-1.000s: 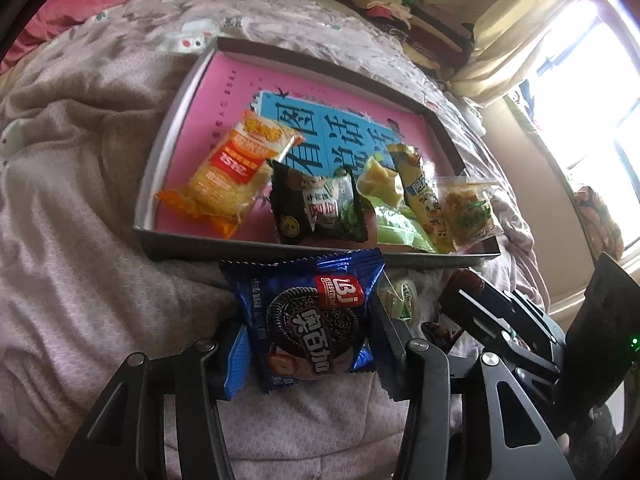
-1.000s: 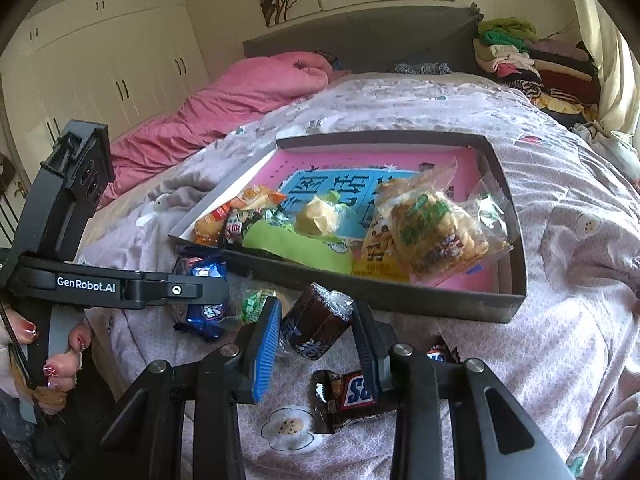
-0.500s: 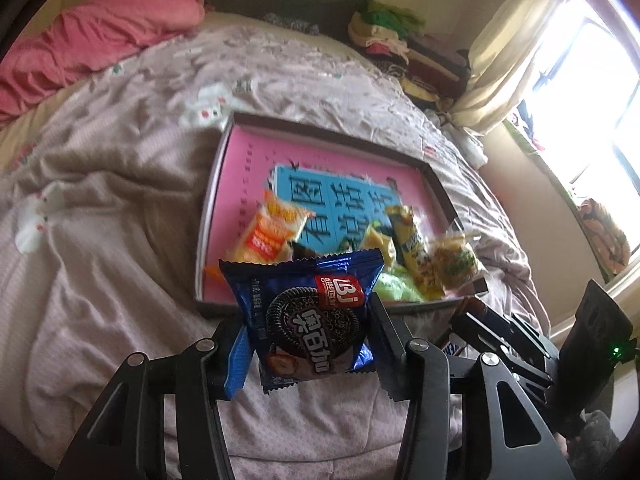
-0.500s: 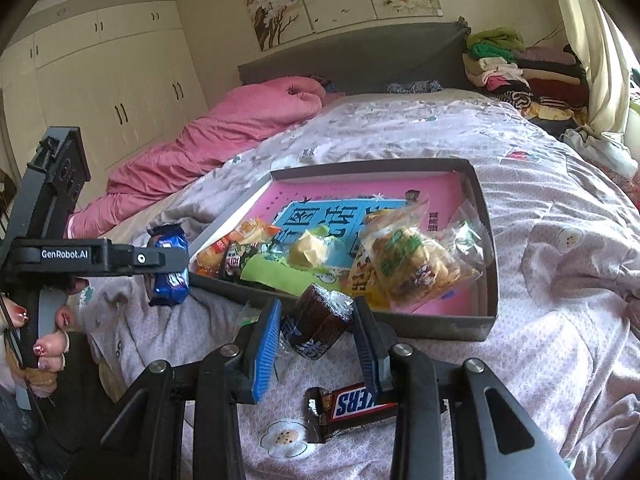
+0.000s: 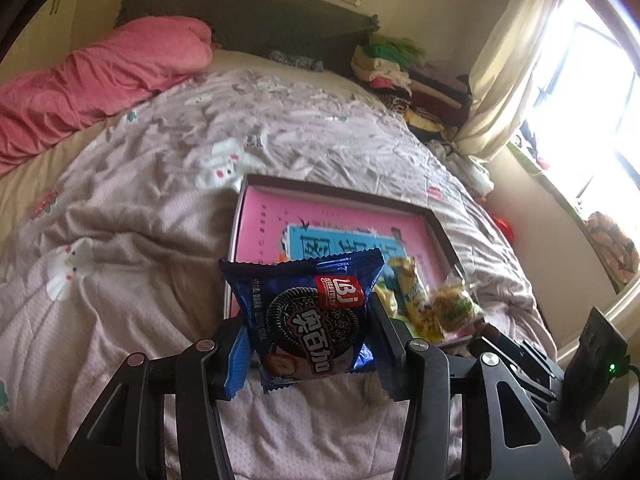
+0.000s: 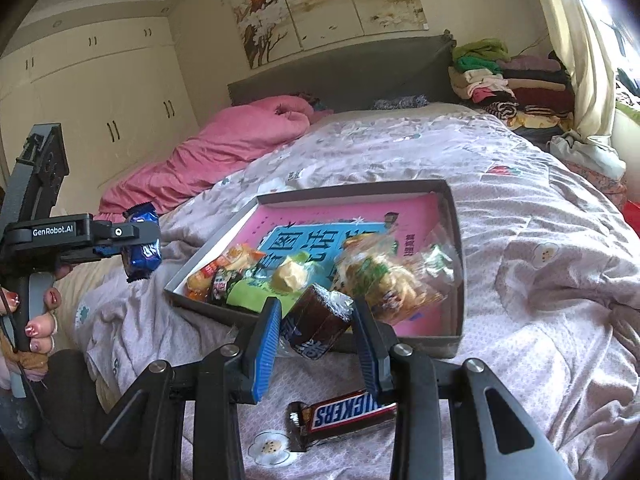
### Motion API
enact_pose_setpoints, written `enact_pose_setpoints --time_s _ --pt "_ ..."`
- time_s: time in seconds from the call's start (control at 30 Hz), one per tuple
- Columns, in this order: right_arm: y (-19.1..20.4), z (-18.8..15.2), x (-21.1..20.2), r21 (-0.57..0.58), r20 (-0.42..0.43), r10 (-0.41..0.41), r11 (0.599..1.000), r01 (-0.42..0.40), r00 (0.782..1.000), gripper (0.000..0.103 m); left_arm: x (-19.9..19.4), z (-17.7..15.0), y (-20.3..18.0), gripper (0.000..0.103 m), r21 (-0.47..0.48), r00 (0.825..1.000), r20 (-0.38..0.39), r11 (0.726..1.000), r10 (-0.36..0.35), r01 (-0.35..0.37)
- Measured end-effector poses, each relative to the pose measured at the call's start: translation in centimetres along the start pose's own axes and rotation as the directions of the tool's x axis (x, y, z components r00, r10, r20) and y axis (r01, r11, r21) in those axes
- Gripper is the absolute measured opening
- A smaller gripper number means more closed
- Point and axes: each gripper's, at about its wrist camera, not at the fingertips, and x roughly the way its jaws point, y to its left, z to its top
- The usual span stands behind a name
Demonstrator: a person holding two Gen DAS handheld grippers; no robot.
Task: Organize snacks
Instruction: 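Carry the Oreo bag over the tray with the left tool while the right tool carries the brown packet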
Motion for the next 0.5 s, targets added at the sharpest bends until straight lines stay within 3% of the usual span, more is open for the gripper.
enact_pose_setpoints --time_s 0.5 --pt "-2.7 0.9 -1.3 0.055 0.054 -0.084 0.995 0.081 0.995 0.036 2.3 1.2 -1.2 0.052 0.033 1.0 0.016 0.999 0.005 -0.006"
